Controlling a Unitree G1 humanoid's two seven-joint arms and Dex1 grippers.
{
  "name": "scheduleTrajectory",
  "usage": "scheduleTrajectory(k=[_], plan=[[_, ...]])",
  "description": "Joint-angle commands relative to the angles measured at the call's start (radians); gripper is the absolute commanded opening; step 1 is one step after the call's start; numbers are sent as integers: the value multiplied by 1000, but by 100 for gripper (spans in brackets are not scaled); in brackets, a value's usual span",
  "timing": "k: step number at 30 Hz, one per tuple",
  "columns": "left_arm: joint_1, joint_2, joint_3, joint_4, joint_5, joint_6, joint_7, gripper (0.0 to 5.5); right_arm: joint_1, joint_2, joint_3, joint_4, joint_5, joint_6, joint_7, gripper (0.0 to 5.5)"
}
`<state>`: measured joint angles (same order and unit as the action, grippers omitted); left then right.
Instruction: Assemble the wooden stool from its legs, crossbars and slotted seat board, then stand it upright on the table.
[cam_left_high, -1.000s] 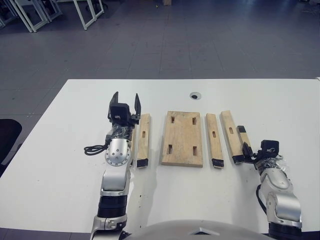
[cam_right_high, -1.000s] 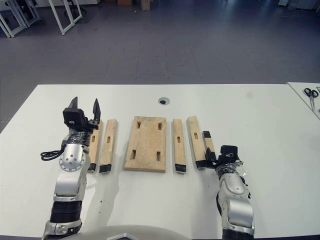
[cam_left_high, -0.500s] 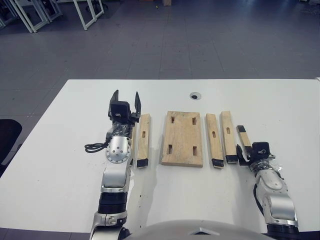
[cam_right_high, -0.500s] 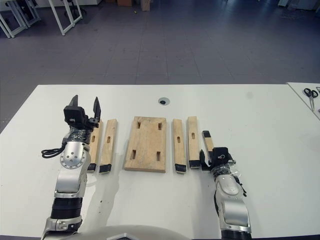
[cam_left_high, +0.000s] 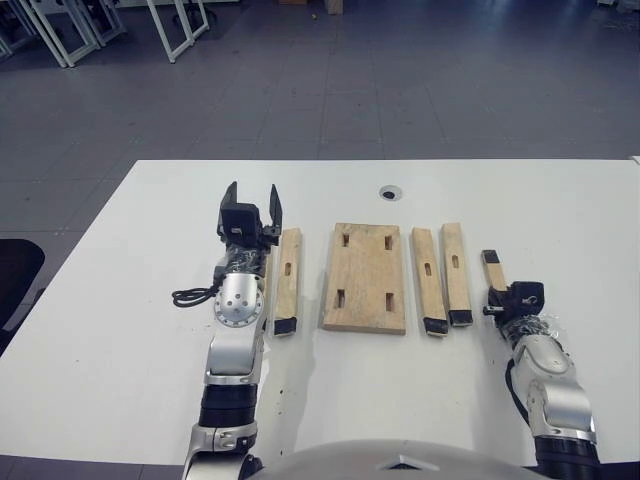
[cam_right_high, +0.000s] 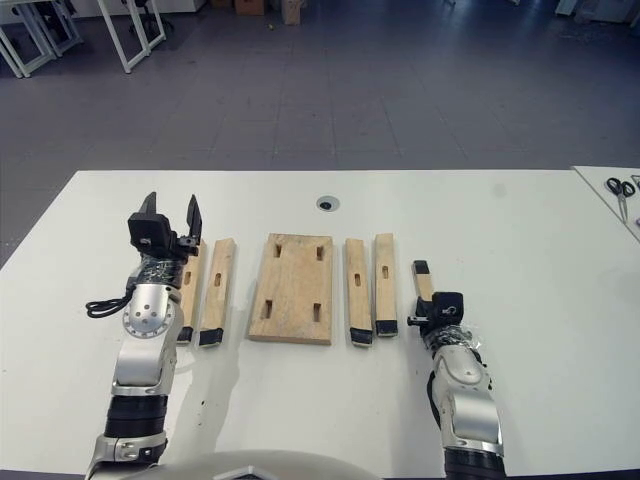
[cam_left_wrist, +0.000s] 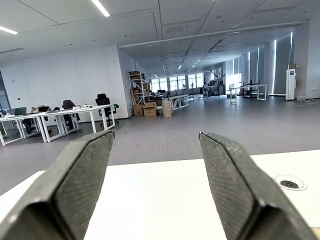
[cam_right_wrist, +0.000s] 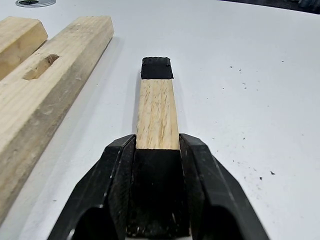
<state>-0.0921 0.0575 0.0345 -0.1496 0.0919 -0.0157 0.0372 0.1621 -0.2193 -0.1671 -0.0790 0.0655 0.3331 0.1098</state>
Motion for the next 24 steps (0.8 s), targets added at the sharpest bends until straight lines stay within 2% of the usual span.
scheduleTrajectory(k=[1, 6, 9, 14, 17, 24], plan=[[-48, -14, 2, -18, -65, 54, -34, 317, -31, -6, -4, -32, -9, -68, -5, 128], [-99, -43, 20, -126, -355, 276, -164, 317, -107, -25, 15, -159, 21, -98, 48, 128], [-96, -57, 58, -197, -682, 542, -225, 317, -159, -46, 79, -234, 55, -125, 146, 128], [-90, -41, 110, -236, -1046, 840, -198, 317, -197, -74, 176, -304, 102, -159, 301, 128], [-98, -23, 122, -241, -1146, 922, -161, 317, -187, -76, 232, -342, 114, -172, 350, 128], [-116, -41, 140, -237, -1282, 943, -93, 317, -154, -109, 353, -376, 66, -233, 433, 128]])
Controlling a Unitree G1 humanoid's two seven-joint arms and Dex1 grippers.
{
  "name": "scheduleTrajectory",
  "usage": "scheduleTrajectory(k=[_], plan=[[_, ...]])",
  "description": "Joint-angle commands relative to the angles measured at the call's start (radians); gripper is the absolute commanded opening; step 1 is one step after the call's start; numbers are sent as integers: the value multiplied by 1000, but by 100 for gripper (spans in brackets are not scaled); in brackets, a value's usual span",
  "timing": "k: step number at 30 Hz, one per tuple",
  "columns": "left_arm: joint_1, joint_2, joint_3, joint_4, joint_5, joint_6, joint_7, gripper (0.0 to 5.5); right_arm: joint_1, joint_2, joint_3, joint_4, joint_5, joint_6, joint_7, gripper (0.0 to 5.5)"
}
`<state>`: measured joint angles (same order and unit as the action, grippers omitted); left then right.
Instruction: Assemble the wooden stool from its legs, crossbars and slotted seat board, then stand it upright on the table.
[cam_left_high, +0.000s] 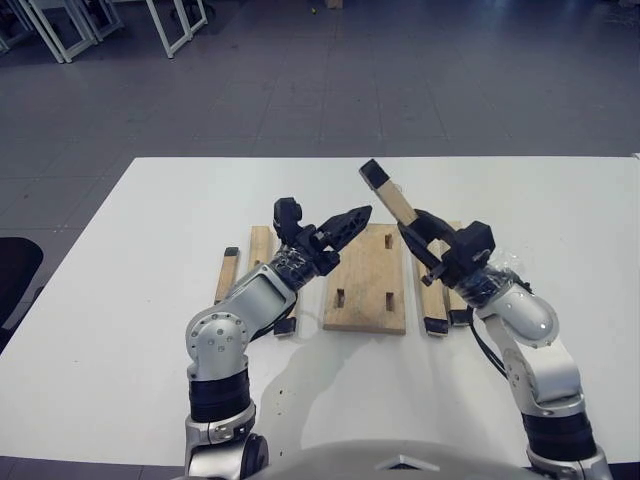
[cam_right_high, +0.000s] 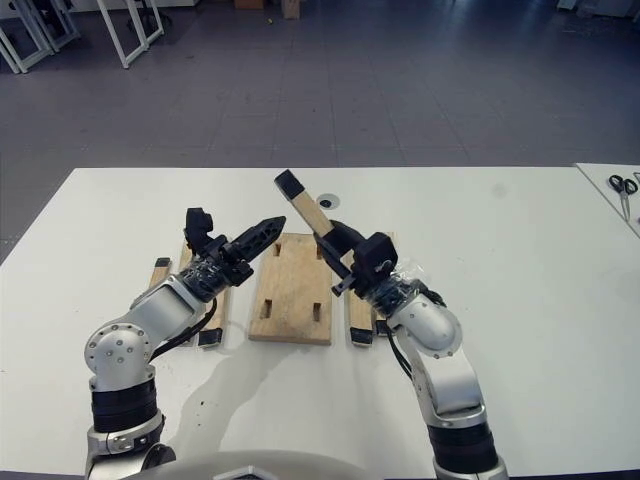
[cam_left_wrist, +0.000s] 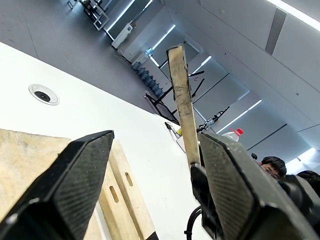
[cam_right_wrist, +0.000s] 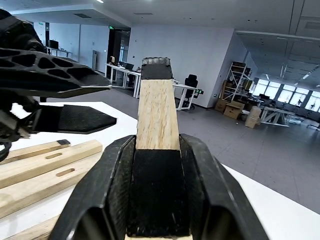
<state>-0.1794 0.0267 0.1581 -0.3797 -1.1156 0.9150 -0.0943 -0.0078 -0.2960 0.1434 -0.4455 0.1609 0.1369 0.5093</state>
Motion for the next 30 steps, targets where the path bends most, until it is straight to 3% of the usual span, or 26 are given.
scheduleTrajectory(k=[1, 4, 21, 28, 30], plan=[[-32, -10, 20, -9, -107, 13, 44, 317, 20, -35, 46, -9, -32, -43, 36, 128], [-31, 7, 25, -22, -184, 9, 56, 317, 25, -42, 54, -8, -29, -60, 50, 128], [-12, 44, 11, 18, -198, -58, 91, 53, 36, -55, 66, -5, -14, -64, 65, 128], [-24, 45, 26, 67, -208, -73, 141, 45, 36, -61, 67, 5, -19, -56, 68, 128], [-30, 41, 41, 78, -221, -89, 154, 45, 37, -68, 69, 10, -31, -54, 67, 181]])
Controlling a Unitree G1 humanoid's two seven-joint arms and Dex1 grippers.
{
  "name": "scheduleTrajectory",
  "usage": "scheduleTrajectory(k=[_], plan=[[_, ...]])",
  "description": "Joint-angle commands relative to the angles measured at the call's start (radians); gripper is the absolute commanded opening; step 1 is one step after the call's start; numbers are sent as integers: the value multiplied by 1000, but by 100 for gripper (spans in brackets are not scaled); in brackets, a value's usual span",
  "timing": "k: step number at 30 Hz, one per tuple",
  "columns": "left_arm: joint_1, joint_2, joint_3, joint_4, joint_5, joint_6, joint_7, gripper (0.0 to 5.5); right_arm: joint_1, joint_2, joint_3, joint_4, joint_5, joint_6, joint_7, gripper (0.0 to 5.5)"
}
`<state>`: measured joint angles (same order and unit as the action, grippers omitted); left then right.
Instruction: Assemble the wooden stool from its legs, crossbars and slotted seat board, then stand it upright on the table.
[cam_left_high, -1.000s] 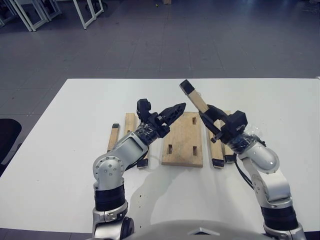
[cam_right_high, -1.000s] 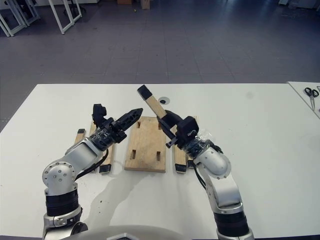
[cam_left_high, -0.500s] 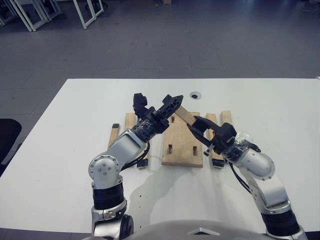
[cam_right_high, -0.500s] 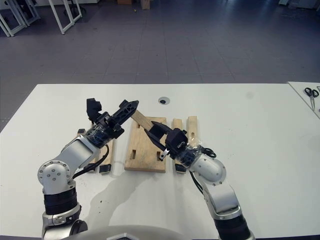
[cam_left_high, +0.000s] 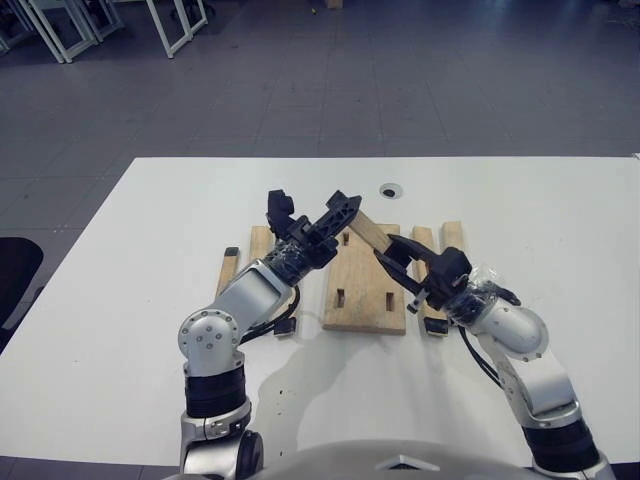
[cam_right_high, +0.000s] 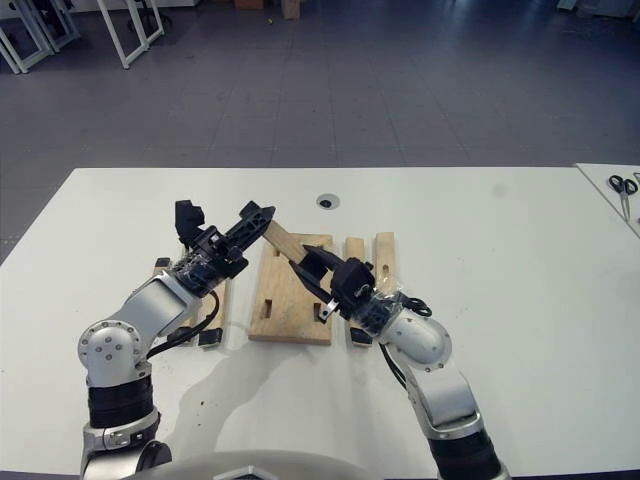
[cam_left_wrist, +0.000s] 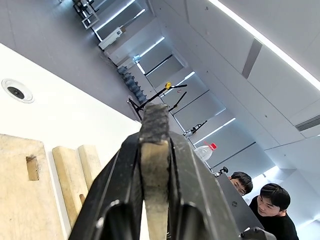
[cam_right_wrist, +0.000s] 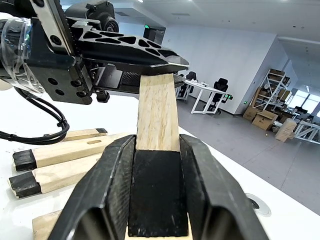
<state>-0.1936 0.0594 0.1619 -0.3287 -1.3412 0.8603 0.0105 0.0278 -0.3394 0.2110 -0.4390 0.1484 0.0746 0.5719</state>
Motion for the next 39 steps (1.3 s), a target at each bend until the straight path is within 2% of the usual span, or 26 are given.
scheduleTrajectory(k=[1, 4, 5, 10, 13, 20, 34, 39], plan=[[-21, 5, 52, 32, -7, -47, 59, 45, 3, -29, 3, 8, -27, 6, 5, 202], [-38, 9, 110, 58, -17, -98, 87, 45, 20, -53, 12, 22, -79, -12, -5, 263], [-42, 21, 131, 64, 21, -132, 92, 45, 28, -58, 14, 28, -100, -12, -14, 268], [-16, 107, 163, 97, 354, -323, 94, 44, 45, -56, -1, 57, -141, -6, -50, 268], [36, 121, 162, 105, 509, -396, 109, 44, 50, -59, -5, 69, -147, -11, -59, 268], [179, 122, 91, -26, 786, -443, 147, 44, 75, -71, -5, 79, -162, -14, -68, 268], [219, 81, 85, 19, 882, -434, 106, 44, 86, -84, -6, 84, -172, -21, -62, 268], [211, 85, 41, 70, 930, -411, 87, 44, 84, -87, -8, 87, -173, -23, -60, 268]])
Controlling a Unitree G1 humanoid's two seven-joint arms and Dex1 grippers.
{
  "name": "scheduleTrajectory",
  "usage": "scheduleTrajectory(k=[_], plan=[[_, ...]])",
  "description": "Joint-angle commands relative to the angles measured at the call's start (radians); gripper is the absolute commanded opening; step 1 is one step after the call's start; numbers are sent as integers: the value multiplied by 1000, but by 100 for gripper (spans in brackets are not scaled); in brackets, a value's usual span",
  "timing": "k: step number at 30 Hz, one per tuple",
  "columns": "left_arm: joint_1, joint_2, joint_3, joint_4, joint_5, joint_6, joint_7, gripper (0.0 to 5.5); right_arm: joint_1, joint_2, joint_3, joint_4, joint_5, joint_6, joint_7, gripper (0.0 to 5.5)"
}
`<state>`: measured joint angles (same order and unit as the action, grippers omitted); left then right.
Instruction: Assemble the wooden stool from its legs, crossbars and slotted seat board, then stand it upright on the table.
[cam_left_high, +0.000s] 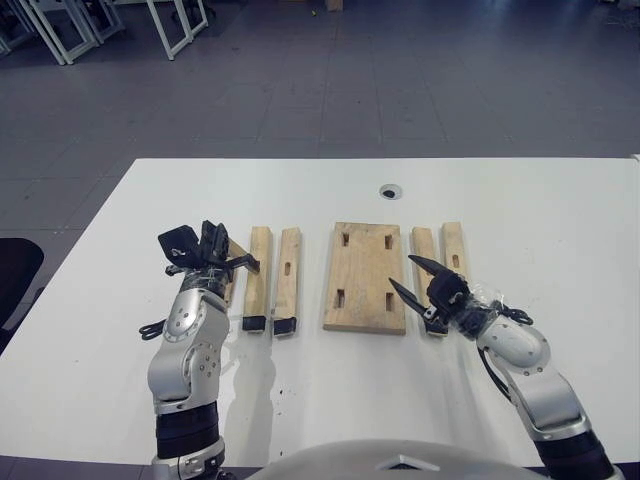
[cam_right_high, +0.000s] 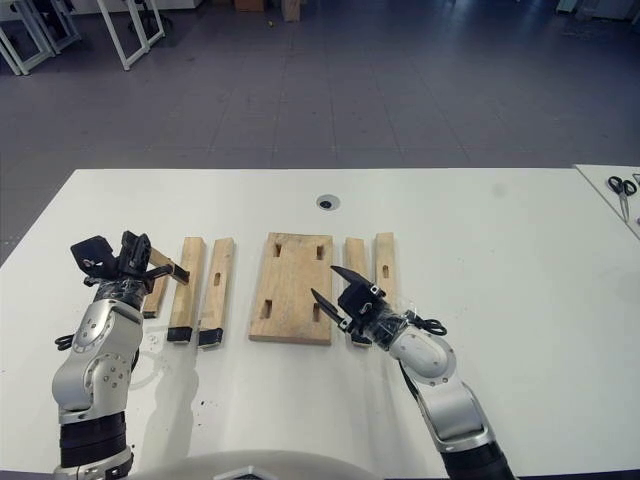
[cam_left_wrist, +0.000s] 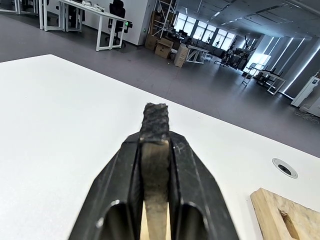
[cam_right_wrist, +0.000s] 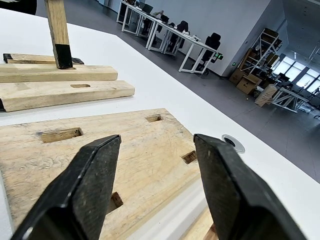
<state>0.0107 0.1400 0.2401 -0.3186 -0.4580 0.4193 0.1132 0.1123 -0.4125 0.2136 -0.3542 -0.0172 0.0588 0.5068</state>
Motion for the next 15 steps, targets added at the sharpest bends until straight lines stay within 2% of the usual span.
scheduleTrajectory(k=[1, 7, 15], plan=[[2, 12, -54, 78, 68, 34, -21, 44, -2, -15, -11, 4, -8, -8, 4, 268], [-43, 54, -117, 159, 188, 144, 6, 44, -10, -9, -5, 14, -21, -13, 0, 268], [-16, 52, -163, 164, 317, 73, 3, 44, -19, -7, -7, 24, -34, -21, -3, 268]])
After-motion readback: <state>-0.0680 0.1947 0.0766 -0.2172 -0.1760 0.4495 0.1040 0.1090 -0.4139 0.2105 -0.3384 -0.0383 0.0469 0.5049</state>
